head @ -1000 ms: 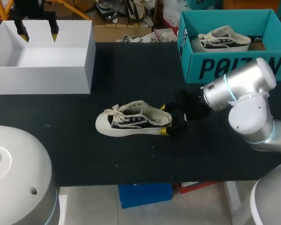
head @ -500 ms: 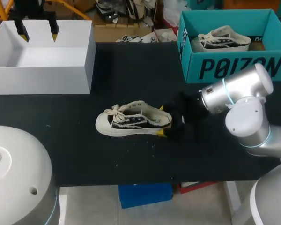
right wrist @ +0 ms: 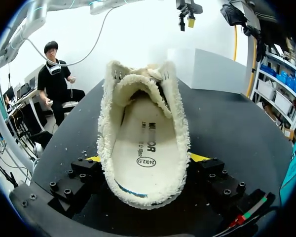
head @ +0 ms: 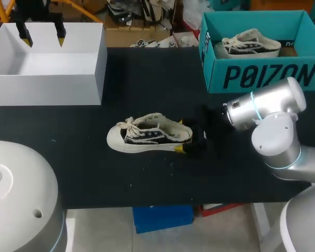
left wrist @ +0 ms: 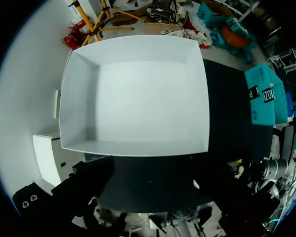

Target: Take the shoe out of the shoebox, open the shoe tongue, remove and reinsert the insole, then place the shoe into the shoebox

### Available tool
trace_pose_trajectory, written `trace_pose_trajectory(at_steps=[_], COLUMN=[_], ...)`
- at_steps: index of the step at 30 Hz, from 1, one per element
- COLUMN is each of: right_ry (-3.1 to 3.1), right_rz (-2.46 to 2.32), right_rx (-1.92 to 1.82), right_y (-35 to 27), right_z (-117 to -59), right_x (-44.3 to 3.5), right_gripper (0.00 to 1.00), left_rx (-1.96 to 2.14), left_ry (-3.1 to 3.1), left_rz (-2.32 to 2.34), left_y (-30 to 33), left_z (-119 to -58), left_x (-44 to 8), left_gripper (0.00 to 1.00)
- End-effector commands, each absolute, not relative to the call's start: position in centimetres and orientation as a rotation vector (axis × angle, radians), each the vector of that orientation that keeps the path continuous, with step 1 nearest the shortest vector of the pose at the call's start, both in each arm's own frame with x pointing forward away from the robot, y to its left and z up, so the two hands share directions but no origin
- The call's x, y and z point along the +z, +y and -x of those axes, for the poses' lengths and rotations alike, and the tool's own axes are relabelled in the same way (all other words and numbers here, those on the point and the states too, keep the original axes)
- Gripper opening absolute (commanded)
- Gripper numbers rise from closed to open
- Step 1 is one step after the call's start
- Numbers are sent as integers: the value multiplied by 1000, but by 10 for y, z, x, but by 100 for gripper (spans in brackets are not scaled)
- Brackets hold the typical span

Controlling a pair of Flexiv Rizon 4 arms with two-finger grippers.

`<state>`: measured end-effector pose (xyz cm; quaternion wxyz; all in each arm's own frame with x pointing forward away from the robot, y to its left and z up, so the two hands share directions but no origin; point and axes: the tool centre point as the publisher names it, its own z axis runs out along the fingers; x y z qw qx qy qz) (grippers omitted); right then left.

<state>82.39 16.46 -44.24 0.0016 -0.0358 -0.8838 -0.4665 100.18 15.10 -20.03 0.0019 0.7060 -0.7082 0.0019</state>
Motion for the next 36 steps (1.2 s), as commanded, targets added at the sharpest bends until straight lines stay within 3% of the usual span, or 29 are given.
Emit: trace_pose_trajectory(at_steps=[1,9,23,36], right_ry=[-2775,-2775,-2775,-2775], right_rz=[115,115,115,115], right_rx=[-1464,-1464,-1464,-1464], right_y=[166,166,166,166], right_z=[-822,-822,-822,-822], right_x=[-447,-447,-447,-447], right_gripper=[0,0,0,0], left_rx=[1,-82,-204,-204], left_ry=[-2221,-2202,-2233,-2233], left_rz=[-2218,-2291,-2263,-2263], left_y=[150,131,54,54], left_z=[-1001,-987,-896,-896], left_x=[-200,-189,-192,-192], left_gripper=[100,100,100,100])
